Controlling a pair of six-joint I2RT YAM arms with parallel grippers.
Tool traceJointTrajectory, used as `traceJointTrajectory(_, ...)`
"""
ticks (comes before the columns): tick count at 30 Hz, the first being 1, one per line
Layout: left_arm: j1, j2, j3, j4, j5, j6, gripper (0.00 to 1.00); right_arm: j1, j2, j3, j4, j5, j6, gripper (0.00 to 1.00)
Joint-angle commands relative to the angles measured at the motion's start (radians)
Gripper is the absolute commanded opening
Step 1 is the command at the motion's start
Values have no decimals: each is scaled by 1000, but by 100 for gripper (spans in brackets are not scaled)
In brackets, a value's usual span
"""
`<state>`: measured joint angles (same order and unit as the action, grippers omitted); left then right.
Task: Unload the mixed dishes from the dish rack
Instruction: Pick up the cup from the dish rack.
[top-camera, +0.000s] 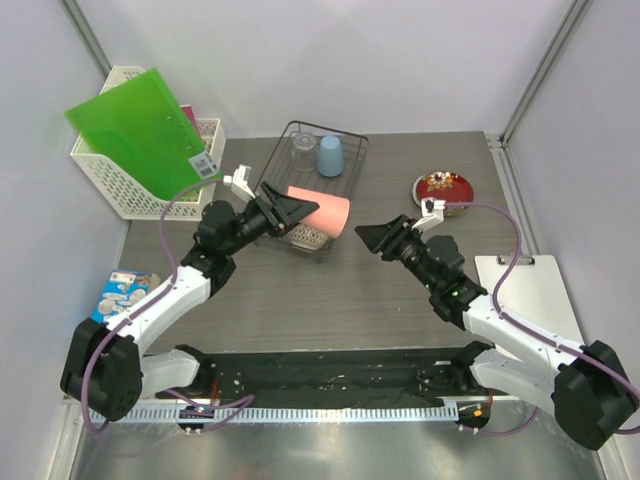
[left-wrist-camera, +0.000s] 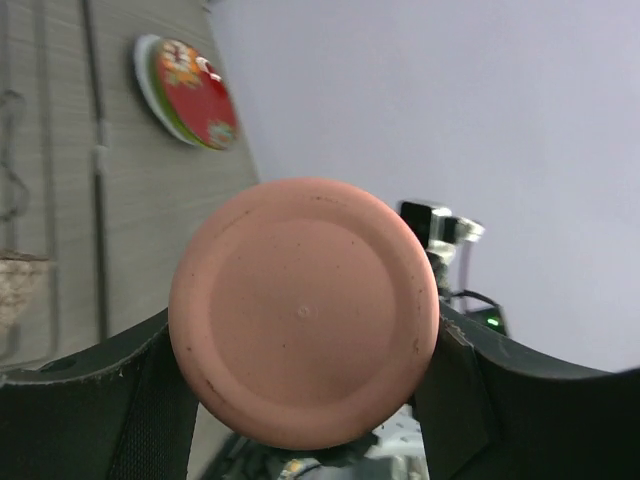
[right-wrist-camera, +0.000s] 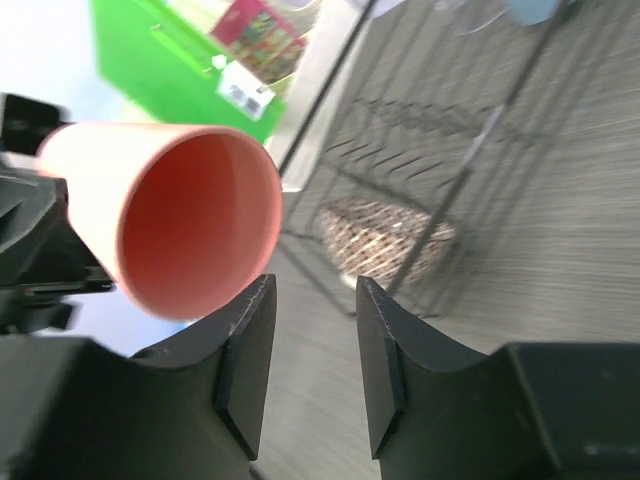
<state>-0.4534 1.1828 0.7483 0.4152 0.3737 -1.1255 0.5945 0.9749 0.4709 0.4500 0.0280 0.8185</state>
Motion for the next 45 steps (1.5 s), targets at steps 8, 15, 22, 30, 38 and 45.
traceJointTrajectory(8,2,-2,-115,683,183,-387,0,5,-5,-80,432,-237,180,49)
traceJointTrajectory(15,2,0,-136,688,188,-375,0,4,-30,-78,520,-220,203,49)
traceJointTrajectory(22,2,26,-142,697,214,-384,0,5,-25,-25,476,-227,165,49)
traceJointTrajectory(30,2,57,-156,740,240,-411,0,5,198,103,562,-332,203,49)
traceJointTrajectory(38,7,40,-159,668,267,-378,9,8,231,143,475,-307,170,11)
traceJointTrajectory(45,59,-80,11,-169,124,-51,86,7,-56,192,-88,-79,-70,1)
